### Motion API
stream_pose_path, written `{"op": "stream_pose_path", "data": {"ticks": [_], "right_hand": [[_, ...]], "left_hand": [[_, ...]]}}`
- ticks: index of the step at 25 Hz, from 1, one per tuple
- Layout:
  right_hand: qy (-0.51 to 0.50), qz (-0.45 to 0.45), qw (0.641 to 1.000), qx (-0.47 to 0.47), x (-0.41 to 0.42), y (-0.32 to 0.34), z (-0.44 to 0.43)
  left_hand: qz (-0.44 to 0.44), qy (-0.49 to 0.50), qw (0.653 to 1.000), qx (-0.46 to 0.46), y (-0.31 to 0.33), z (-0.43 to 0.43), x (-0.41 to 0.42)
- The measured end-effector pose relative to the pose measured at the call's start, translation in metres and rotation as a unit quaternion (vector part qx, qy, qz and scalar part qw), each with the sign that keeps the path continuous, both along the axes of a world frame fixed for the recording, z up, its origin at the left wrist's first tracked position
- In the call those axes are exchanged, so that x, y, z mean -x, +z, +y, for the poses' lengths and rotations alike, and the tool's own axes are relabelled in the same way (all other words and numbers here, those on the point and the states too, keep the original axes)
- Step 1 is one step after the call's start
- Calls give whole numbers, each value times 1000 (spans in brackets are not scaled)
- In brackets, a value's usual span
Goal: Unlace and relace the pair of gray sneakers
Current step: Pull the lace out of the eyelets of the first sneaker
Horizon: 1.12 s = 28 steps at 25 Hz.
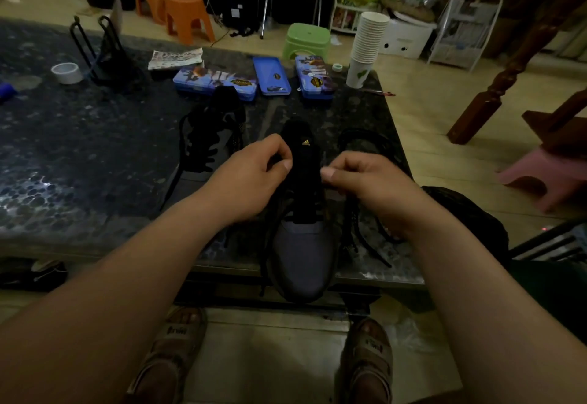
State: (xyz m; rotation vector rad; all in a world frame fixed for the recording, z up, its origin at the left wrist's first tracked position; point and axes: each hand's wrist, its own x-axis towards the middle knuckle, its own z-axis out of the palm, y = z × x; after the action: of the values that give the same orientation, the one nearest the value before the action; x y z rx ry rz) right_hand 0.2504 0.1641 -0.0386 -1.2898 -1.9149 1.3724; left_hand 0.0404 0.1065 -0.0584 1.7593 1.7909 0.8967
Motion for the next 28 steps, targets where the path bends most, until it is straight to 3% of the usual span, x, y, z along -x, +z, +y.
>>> {"op": "stream_pose_path", "data": {"ticks": [2, 3, 4, 6, 7, 8, 9, 11, 13, 14, 15, 16, 18, 19, 20, 22, 24, 26, 28], "right_hand": [[-54, 214, 970, 104, -3, 16, 0], [-79, 264, 950, 146, -6, 22, 1], [-92, 246, 953, 154, -8, 24, 0], [-46, 22, 996, 73, -13, 17, -4], [-11, -71, 997, 26, -13, 13, -7], [10, -106, 994, -4, -13, 9, -9], [14, -81, 997, -11, -11, 8, -9], [-21, 76, 997, 21, -10, 13, -10], [-86, 292, 947, 104, -14, 22, -7], [-111, 368, 911, 148, -16, 24, -6], [-130, 389, 896, 169, -16, 24, -7], [-143, 329, 922, 144, -15, 20, -8], [-120, 57, 991, 17, -12, 6, -6], [-87, -56, 994, -30, -9, 0, -6], [-48, -119, 990, -57, -5, -5, -6], [14, -141, 987, -77, 2, -11, -6], [14, -83, 995, -54, 3, -11, -4], [-80, 59, 995, 3, -2, -1, -3], [-180, 288, 932, 121, -10, 12, 1]], "left_hand": [[3, -1, 1000, 0, 0, 0, 1], [4, -2, 1000, -4, -1, 0, 1], [9, -2, 1000, -9, -1, 0, 0], [18, 1, 1000, -18, -2, 1, -2], [19, 2, 1000, -20, -3, 1, -4], [19, 3, 1000, -21, -5, 1, -4], [22, 3, 1000, -23, -6, 1, -5], [28, 7, 999, -24, -7, 0, -4], [30, 18, 999, -23, -6, 0, -4], [31, 20, 999, -21, -5, 0, -4], [32, 20, 999, -20, -4, 0, -4], [34, 19, 999, -19, -3, 0, -4], [38, 21, 999, -19, -3, 0, -5], [41, 23, 999, -20, -3, 0, -6], [44, 25, 998, -21, -2, 0, -6], [50, 29, 998, -25, -1, 0, -6], [47, 30, 998, -20, -1, 1, -5], [35, 33, 999, -12, -2, 2, -4], [30, 32, 999, -10, -3, 2, -2]]}}
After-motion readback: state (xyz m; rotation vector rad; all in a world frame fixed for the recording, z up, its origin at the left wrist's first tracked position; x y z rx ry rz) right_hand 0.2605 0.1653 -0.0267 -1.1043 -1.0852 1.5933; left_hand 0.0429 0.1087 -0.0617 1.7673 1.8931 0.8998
